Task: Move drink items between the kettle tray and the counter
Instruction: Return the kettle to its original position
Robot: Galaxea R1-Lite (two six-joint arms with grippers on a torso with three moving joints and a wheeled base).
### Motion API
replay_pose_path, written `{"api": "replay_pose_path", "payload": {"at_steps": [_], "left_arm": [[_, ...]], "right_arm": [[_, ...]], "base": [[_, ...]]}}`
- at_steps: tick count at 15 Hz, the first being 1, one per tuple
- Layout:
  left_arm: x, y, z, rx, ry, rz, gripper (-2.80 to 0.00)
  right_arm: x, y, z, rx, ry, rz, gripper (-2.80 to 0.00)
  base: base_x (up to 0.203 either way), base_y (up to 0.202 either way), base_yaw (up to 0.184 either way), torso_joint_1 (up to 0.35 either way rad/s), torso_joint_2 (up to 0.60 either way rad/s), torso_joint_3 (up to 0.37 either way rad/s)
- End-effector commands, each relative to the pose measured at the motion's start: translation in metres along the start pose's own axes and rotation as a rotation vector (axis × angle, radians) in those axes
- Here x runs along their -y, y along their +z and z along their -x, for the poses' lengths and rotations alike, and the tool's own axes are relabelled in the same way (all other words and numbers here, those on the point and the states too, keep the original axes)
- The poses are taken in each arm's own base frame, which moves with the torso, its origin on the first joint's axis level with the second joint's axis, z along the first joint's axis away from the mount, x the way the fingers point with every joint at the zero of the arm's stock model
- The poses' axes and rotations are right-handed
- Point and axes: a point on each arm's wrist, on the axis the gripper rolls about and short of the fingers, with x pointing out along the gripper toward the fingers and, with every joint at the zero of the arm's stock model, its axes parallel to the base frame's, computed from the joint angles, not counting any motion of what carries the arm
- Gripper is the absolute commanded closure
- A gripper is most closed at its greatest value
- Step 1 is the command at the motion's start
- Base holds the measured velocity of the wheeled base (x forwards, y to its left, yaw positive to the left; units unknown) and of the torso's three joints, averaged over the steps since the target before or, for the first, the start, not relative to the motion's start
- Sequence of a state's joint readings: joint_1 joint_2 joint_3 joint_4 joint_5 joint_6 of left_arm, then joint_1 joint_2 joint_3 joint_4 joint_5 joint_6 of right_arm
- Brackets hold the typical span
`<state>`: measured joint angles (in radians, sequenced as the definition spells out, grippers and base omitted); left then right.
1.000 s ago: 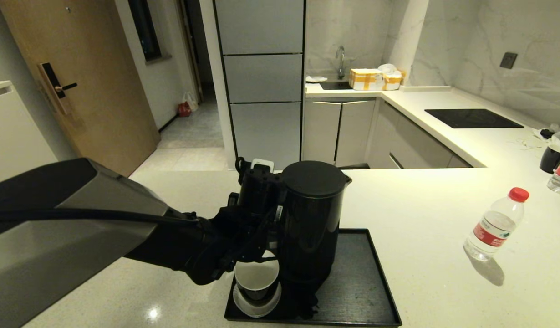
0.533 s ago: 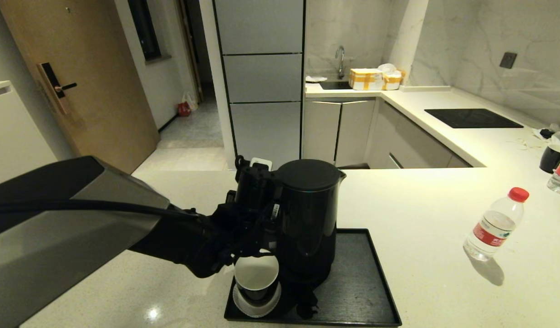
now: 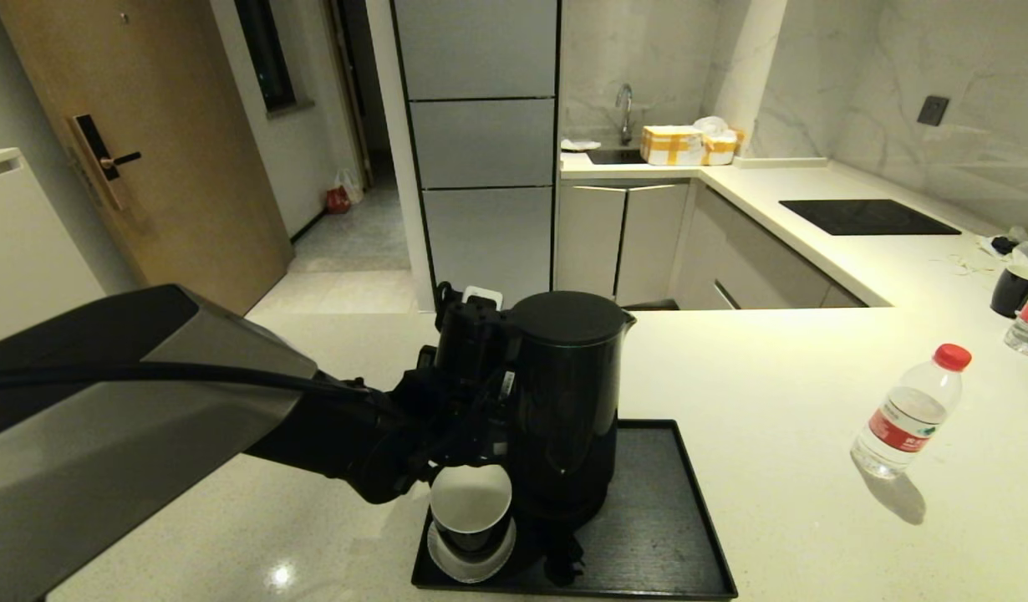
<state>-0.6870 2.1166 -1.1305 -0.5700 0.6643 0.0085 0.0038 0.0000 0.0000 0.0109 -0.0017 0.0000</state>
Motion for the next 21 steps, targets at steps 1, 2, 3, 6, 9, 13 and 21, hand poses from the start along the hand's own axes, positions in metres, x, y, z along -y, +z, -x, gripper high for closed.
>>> {"api": "replay_pose_path", "payload": {"at_steps": [1,2,3,6,9,13,21], "left_arm": [[-0.003,0.007,0.004,0.022,0.005,0.013,0.0],[-0.004,0.006,0.006,0.021,0.004,0.008,0.0],[-0.005,0.007,0.007,0.023,0.003,0.009,0.0],[-0.004,-0.002,0.012,-0.002,-0.006,-0.015,0.0],[0.001,-0.01,0.013,-0.018,-0.02,-0.029,0.0],[0.016,-0.022,0.013,-0.04,-0.048,-0.062,0.0],[0.028,-0.031,0.013,-0.003,-0.098,-0.059,0.0]], "right_arm": [[0.0,-0.001,0.0,-0.003,-0.001,0.0,0.0],[0.0,-0.001,0.0,-0.003,0.001,0.0,0.0],[0.0,-0.001,0.0,-0.003,0.0,0.0,0.0],[0.0,-0.001,0.0,-0.003,0.001,0.0,0.0],[0.0,-0.001,0.0,-0.003,-0.001,0.0,0.0],[0.0,-0.001,0.0,-0.003,-0.001,0.0,0.0],[0.0,-0.001,0.0,-0.003,0.0,0.0,0.0]], "base": [[0.0,0.0,0.0,0.0,0.0,0.0],[0.0,0.0,0.0,0.0,0.0,0.0],[0.0,0.0,0.0,0.0,0.0,0.0],[0.0,0.0,0.0,0.0,0.0,0.0],[0.0,0.0,0.0,0.0,0.0,0.0],[0.0,0.0,0.0,0.0,0.0,0.0],[0.0,0.0,0.0,0.0,0.0,0.0]]}}
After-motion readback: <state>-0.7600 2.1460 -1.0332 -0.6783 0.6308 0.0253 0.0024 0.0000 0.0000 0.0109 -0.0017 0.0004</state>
